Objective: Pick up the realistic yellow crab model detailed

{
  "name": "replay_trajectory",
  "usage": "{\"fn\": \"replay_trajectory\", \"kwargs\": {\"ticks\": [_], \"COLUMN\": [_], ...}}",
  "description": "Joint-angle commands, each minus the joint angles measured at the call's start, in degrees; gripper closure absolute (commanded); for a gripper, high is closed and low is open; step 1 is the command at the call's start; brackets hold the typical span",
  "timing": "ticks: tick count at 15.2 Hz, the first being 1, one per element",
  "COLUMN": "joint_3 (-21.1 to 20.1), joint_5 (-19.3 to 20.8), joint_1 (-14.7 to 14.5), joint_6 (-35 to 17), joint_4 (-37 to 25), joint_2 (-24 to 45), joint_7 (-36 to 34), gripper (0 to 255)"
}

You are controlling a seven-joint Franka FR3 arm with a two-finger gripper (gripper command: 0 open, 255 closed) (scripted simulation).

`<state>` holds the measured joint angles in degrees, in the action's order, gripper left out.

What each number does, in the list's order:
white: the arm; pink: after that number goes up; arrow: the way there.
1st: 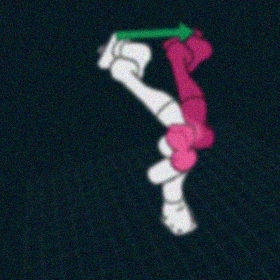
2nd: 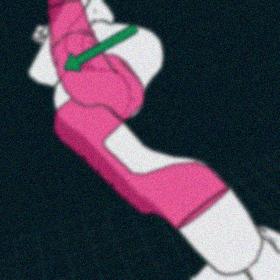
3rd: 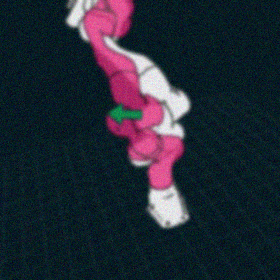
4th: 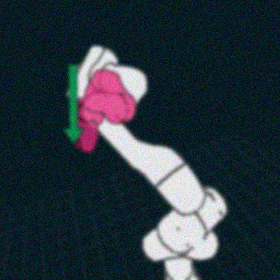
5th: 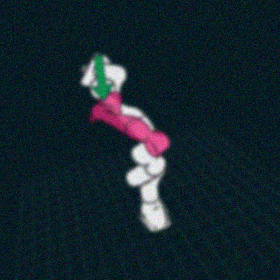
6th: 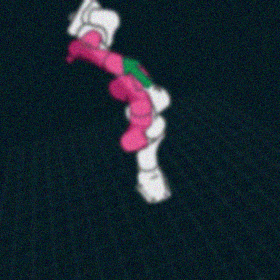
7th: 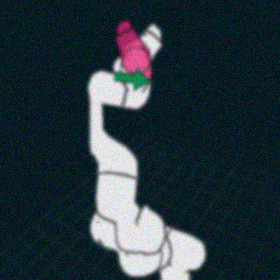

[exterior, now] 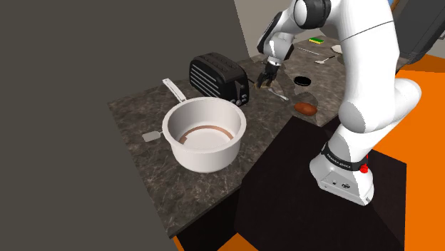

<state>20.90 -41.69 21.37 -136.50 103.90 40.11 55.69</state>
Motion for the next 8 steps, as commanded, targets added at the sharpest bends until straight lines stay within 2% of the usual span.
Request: {"fn": "replay_trajectory", "kwargs": {"ticks": [1, 2, 3, 8], "joint_3": [-0.35, -0.35, -0.35, -0.34], "joint_5": [-0.44, -0.43, -0.43, -0.42], "joint_1": [0.18, 0.18, 0.17, 0.16], "joint_6": [-0.51, -0.50, -0.50, -0.50], "joint_4": [-0.21, -0.22, -0.21, -0.18], "joint_2": [0.72, 0.73, 0.72, 0.69], "joint_7": [0.32, 0.32, 0.31, 0.31], "gripper": [0, 0, 255, 255]}}
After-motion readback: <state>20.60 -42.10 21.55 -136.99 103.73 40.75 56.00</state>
